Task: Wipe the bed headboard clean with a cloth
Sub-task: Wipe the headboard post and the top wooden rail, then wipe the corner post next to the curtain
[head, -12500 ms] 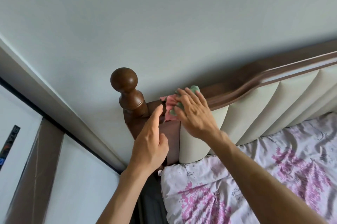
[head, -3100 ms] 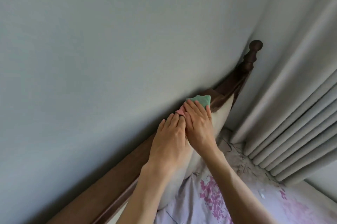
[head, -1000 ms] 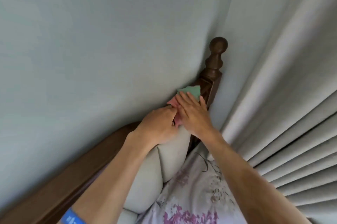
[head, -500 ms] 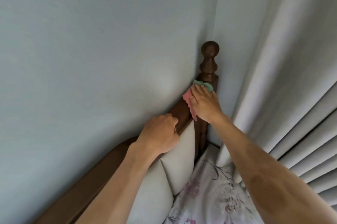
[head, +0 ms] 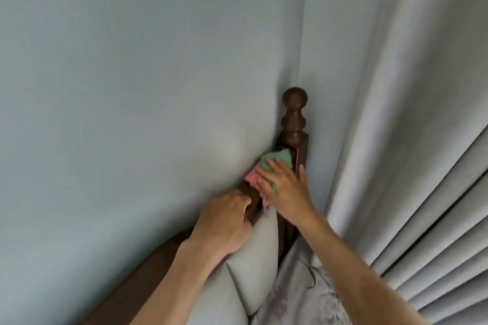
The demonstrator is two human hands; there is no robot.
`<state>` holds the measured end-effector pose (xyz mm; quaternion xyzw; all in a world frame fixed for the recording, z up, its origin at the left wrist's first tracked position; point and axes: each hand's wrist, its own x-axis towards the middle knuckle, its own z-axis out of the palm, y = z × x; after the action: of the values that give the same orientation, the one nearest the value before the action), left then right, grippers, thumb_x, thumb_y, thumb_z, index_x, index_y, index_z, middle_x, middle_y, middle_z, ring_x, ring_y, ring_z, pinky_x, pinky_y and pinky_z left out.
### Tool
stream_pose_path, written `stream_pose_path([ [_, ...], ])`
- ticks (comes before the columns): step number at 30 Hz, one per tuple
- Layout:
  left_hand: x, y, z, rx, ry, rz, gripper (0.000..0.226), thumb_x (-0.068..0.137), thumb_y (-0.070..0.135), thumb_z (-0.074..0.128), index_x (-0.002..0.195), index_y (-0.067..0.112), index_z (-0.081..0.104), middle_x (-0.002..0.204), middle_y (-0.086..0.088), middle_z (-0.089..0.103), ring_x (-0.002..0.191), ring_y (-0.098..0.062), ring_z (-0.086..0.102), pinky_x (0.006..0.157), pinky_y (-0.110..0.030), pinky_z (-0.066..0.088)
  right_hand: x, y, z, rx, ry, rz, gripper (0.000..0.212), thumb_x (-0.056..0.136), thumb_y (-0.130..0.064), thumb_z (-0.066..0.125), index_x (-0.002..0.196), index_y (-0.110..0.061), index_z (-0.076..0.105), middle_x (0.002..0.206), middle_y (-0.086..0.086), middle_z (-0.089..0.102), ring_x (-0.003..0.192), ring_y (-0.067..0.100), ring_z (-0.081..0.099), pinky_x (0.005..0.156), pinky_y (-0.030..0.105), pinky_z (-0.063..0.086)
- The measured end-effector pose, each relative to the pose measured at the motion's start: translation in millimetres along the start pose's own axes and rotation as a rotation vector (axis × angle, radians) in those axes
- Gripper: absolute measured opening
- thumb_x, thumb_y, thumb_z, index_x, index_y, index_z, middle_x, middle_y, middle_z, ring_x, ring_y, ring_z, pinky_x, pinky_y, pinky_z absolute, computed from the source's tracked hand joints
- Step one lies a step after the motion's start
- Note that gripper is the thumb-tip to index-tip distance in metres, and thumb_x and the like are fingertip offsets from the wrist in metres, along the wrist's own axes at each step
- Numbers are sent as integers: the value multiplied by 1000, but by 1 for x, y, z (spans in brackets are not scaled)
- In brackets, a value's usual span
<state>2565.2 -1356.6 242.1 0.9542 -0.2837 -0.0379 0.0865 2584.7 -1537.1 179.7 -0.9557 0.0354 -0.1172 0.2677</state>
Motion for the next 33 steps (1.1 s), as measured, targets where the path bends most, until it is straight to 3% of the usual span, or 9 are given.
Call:
stream_pose_path([
  [4,21,10,-2,-6,1,-65,40,90,21,41,127,21,56,132,-3,61,116,-27,59,96,-36,48,5,13,-14,166,55,-135,42,98,-35,60,139,-28,57,146,-10,53,143,7,37,121,33,3],
  [7,50,18,-4,-135,58,39,45,92,13,43,135,17,54,138,-6,57,122,-25,55,102,-32,43,7,-1,-20,190,372,-86,17,92,-13,68,100,-22,79,103,-4,77,101,12,68,113,32,33],
  [11,84,19,8,-157,56,229,49,100,15,42,149,14,40,156,-4,38,144,-18,33,119,-21,18,12,-8,-48,1142,599,478,13,95,-15,65,96,-13,78,84,-3,78,81,20,73,73,29,59],
  [13,94,16,21,-59,74,242,51,105,22,34,154,13,28,163,-2,23,150,-15,18,120,-19,2,31,-4,-87,1438,808,501,15,96,-16,63,89,-14,76,76,-3,77,73,23,71,63,29,58],
  [16,100,16,39,95,101,242,55,107,29,24,158,11,12,166,-4,8,153,-16,4,121,-22,-6,69,-12,-136,1195,935,196,22,99,-24,57,90,-24,77,69,-7,70,58,14,62,55,30,52],
  [18,102,16,43,133,80,255,59,107,35,20,158,10,6,167,-5,3,153,-16,0,123,-26,-5,91,-15,-136,820,769,55,24,101,-26,51,100,-33,74,74,-8,68,60,10,60,58,29,50],
  [21,103,15,43,124,51,265,66,105,47,18,158,11,1,167,-5,-2,153,-16,-5,124,-29,-6,110,-2,-105,-2,393,-132,32,100,-22,52,130,-20,61,129,7,60,115,30,55,97,43,47],
  [23,104,14,43,125,41,280,72,103,53,19,158,12,-2,167,-4,-5,153,-16,-8,124,-30,-6,120,10,-107,-227,323,-157,45,91,-26,63,134,-22,54,136,6,50,117,37,48,98,43,43],
  [33,106,11,47,92,41,292,78,99,60,23,157,19,-8,166,0,-12,152,-13,-15,120,-28,-13,127,3,-100,123,472,263,54,68,-49,74,109,-29,45,100,-3,64,87,25,59,82,42,48],
])
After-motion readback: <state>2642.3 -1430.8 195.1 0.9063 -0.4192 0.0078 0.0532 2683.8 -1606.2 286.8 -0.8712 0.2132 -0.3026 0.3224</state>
